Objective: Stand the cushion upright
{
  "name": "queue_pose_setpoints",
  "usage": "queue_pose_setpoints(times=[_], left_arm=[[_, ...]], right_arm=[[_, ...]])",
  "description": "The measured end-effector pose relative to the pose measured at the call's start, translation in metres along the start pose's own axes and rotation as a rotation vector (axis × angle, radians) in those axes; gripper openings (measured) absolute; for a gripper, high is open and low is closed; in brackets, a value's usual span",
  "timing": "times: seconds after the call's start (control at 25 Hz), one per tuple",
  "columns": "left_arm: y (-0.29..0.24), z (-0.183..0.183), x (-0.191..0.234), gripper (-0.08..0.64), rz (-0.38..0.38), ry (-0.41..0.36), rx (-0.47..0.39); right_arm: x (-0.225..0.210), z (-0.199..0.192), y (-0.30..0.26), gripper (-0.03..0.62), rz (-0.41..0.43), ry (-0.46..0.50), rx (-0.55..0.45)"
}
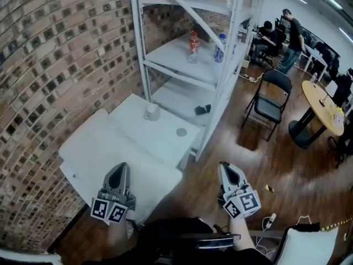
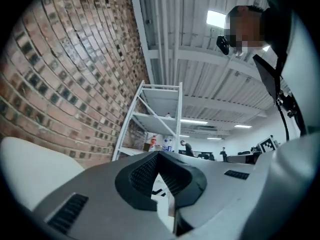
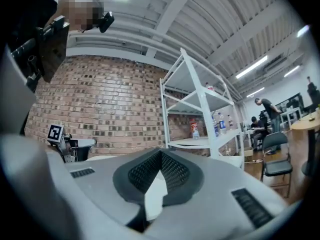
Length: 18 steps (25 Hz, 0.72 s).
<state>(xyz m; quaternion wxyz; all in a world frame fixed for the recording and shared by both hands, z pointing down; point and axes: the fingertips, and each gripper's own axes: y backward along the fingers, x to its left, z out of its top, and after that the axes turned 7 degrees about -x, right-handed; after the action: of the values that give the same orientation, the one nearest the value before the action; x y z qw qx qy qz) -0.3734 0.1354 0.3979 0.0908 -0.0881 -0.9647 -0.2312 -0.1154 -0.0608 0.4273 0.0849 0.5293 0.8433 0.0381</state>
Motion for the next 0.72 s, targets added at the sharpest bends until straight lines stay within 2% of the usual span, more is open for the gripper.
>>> queue_pose_setpoints(times=[0.24,0.44,0.6,0.72], left_arm=[[0.028,0.015,0.048,0.000,0.212,-0.153,-0.012],[0.060,0.044,0.060,0.000,0.483,-0.329,-0.047],[0.063,0.052,0.057,0.000,0.606,-0.418,-0.035],[0.069,0.057,0.046,0.000,0.672,-0.433,-0.076]], right_arm=[[0.020,-0.025,-0.088,0.005,0.231,-0.042,0.025],[0.047,-0.029,-0.177,0.005,0.508,-0.082,0.038],[0.066,-0.024,-0.219,0.005,0.639,-0.114,0.034],[0.083,-0.030,-0.239,0.005,0.741,-0.147,0.056]])
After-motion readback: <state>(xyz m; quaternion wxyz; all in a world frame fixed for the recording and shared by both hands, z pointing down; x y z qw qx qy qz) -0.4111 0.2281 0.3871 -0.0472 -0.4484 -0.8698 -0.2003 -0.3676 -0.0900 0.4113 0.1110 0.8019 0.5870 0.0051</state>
